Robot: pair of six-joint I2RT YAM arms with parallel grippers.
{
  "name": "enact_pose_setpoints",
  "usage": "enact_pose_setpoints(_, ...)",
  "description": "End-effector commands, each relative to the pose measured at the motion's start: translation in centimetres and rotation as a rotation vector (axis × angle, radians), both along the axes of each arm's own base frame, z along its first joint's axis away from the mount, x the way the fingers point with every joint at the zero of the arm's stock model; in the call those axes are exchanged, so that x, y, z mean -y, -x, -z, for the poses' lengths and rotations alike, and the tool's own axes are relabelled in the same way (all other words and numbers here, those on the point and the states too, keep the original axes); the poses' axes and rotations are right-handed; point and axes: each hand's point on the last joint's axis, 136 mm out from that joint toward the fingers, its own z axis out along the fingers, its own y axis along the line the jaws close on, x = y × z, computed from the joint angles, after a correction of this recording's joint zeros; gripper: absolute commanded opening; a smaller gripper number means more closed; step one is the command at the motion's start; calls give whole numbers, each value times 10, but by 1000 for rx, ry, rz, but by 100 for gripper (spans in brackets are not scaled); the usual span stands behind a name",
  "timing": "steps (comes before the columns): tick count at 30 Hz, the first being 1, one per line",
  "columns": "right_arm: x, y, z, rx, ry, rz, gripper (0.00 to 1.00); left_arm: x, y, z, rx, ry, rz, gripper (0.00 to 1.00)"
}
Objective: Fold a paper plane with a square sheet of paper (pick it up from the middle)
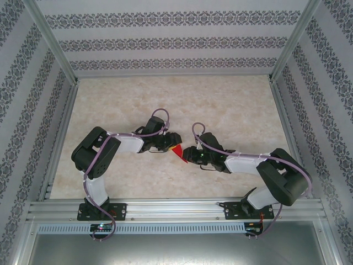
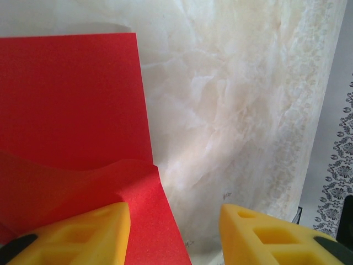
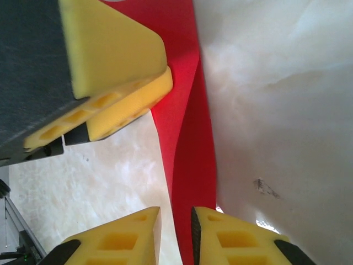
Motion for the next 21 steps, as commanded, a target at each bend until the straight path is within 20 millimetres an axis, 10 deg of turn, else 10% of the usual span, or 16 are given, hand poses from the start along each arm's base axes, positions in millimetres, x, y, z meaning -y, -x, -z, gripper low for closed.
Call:
enact_pose_setpoints(1, 2, 3, 9, -29, 31, -25, 21, -3, 9, 20, -39, -55, 23, 48)
enact_pose_setpoints(21, 24, 35, 59, -168, 145, -41, 7, -5, 11, 23, -54, -69, 21, 48)
